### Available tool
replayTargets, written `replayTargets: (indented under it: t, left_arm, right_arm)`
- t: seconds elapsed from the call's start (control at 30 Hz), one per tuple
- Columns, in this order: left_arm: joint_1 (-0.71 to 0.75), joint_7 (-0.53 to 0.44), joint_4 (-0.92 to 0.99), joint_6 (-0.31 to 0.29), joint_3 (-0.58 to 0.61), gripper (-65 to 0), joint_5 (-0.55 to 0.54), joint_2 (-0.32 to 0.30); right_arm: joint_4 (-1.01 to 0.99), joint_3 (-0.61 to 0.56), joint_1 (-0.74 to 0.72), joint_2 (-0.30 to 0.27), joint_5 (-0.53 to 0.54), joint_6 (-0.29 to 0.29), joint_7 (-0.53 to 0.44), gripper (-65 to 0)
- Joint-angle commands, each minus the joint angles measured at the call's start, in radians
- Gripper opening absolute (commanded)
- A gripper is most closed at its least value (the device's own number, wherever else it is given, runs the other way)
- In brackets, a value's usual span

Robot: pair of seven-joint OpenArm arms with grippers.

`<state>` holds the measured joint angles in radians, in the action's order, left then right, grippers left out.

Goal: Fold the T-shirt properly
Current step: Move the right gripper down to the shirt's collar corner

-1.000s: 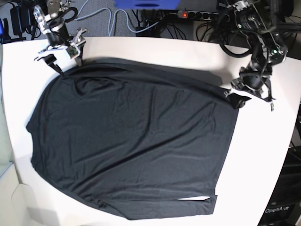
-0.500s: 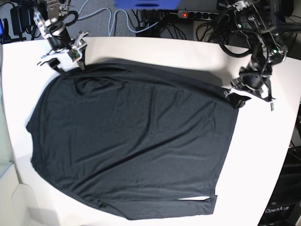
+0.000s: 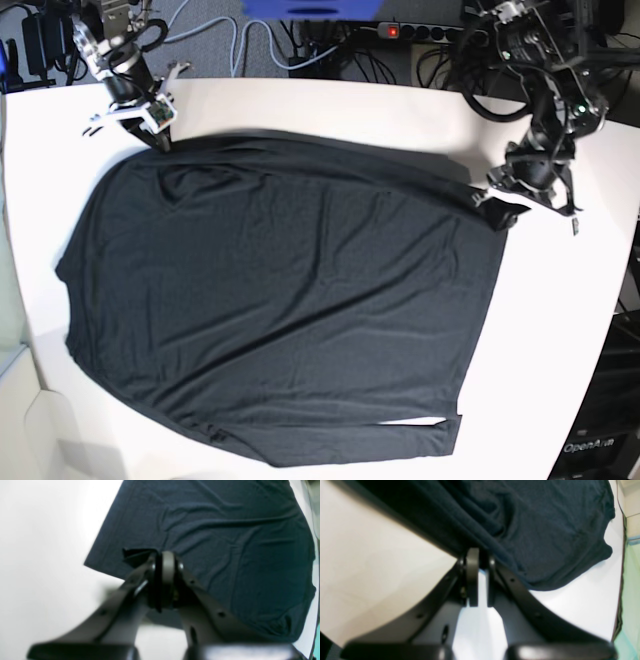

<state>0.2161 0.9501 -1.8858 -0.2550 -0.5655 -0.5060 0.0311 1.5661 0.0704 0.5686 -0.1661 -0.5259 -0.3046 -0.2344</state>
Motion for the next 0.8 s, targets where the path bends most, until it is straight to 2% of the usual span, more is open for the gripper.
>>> replayTargets:
  t: [0.0, 0.33, 0.5, 0.77]
  left_arm:
    - [-0.008, -0.021, -0.014, -0.004, 0.000, -62.5, -0.013, -0.007]
    - [-0.007, -0.021, -0.014, -0.004, -0.001, -62.5, -0.013, -0.007]
    - [-0.007, -0.021, -0.014, -0.004, -0.003, -62.5, -0.013, -0.007]
    - [-0.005, -0.021, -0.014, -0.004, -0.003, -62.5, -0.013, -0.007]
  right_arm:
    - [0.009, 0.006, 0.009, -0.010, -0.017, -0.018, 0.030, -61.1]
    - [0.043, 0.006, 0.021, -0.011, -0.020, -0.020, 0.031, -60.6]
    - [0.033, 0.009, 0.023, 0.000, -0.145, -0.020, 0.033, -60.6]
    - [0.035, 0.006, 0.021, 0.001, -0.161, -0.020, 0.031, -60.6]
